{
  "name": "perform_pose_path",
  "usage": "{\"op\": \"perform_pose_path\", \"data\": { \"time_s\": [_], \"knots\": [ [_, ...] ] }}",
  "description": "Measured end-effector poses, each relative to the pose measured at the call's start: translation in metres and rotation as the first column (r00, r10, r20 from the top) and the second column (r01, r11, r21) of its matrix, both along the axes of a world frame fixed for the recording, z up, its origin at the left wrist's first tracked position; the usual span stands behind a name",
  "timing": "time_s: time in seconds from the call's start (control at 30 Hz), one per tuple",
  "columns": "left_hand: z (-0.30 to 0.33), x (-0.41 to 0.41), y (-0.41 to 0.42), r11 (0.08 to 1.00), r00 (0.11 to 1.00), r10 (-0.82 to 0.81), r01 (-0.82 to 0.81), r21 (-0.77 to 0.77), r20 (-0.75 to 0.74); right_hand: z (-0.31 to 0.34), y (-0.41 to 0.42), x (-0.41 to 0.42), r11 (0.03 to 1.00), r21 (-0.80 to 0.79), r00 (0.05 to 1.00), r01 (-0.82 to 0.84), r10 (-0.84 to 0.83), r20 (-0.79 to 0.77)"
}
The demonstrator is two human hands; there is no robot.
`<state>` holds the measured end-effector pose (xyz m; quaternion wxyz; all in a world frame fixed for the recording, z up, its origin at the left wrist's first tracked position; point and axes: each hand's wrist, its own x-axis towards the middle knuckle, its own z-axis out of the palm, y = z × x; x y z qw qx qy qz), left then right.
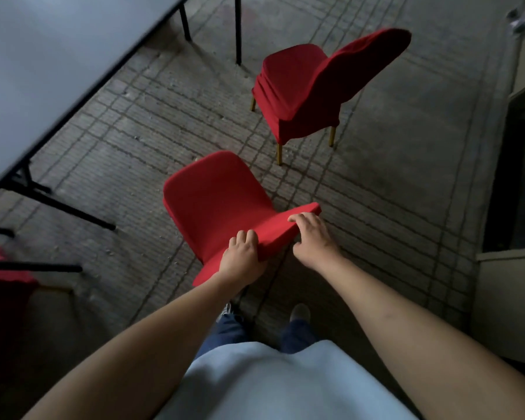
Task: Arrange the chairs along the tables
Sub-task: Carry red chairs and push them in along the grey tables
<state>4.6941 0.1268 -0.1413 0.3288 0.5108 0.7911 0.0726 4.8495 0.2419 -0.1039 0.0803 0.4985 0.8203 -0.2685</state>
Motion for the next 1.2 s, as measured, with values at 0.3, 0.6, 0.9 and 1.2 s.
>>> {"op": "perform_pose_path", "data": {
  "time_s": [0.3, 0.6, 0.9, 1.2],
  "knots": [
    [0.001, 0.029, 0.011, 0.975, 0.972, 0.219, -0.222, -0.03, -0.081, -0.007, 0.047, 0.014, 0.924, -0.113, 0.924, -0.366, 0.375, 0.075],
    [-0.002, 0.016, 0.012, 0.96, 0.953, 0.271, -0.278, -0.033, -0.135, -0.029, 0.06, -0.015, 0.829, -0.151, 0.83, -0.539, 0.553, 0.07],
    [0.003, -0.043, 0.037, 0.984, 0.966, 0.143, -0.115, 0.14, -0.214, -0.027, 0.09, -0.075, 0.736, 0.164, 0.748, -0.657, 0.663, 0.025],
    [0.052, -0.186, 0.111, 0.895, 0.959, 0.235, -0.151, 0.421, -0.157, 0.017, 0.166, -0.216, 0.794, 0.278, 0.806, -0.54, 0.583, -0.101]
  ]
}}
